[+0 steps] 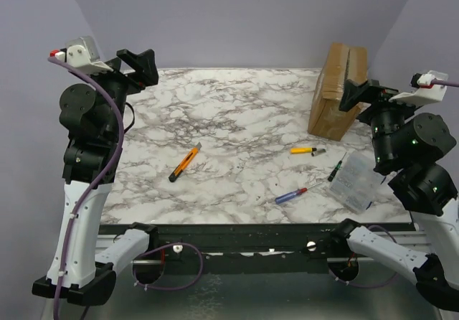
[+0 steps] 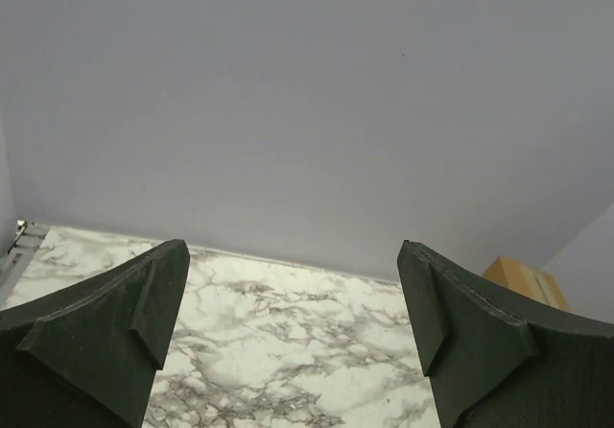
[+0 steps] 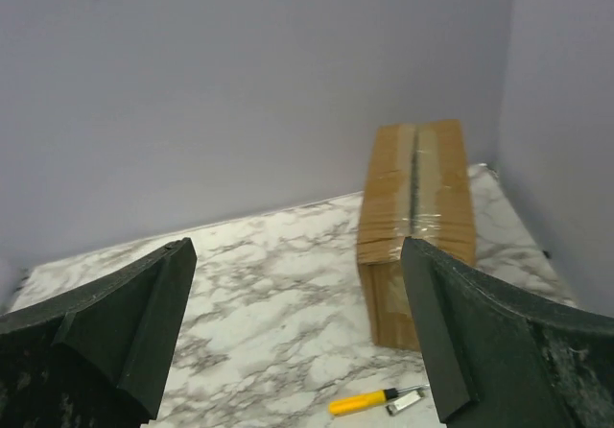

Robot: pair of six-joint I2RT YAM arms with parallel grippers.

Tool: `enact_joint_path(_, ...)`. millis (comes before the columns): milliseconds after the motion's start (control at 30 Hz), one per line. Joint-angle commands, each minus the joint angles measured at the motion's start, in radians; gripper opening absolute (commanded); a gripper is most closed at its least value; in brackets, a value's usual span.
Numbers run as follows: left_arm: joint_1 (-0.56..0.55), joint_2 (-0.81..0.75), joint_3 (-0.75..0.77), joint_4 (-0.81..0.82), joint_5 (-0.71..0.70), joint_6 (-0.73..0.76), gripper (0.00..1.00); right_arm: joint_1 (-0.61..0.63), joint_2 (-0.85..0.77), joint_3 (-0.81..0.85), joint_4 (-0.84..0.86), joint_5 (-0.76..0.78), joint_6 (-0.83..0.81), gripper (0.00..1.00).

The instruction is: Unpack the express box

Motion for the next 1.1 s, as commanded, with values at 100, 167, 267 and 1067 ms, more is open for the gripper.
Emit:
enact_joint_path(100,0.002,-0.001,-0.074,0.01,0.044,-0.033,0.99,0.004,0.159,0.043,-0.103,0.262,-0.143,1.0)
enact_joint_path(167,0.003,-0.015,-0.1,0.023,0.064,-0.02,0.99,0.004,0.204,0.017,-0.102,0.266,-0.164,1.0)
enact_joint_path(267,0.002,-0.04,-0.156,0.06,0.154,0.012,0.99,0.004,0.287,-0.005,-0.098,0.293,-0.175,1.0)
enact_joint_path(1067,-0.149,0.311,-0.247,0.356,0.784,-0.156,0.99,-0.725,0.817,0.37,-0.147,-0.661,0.401,1.0)
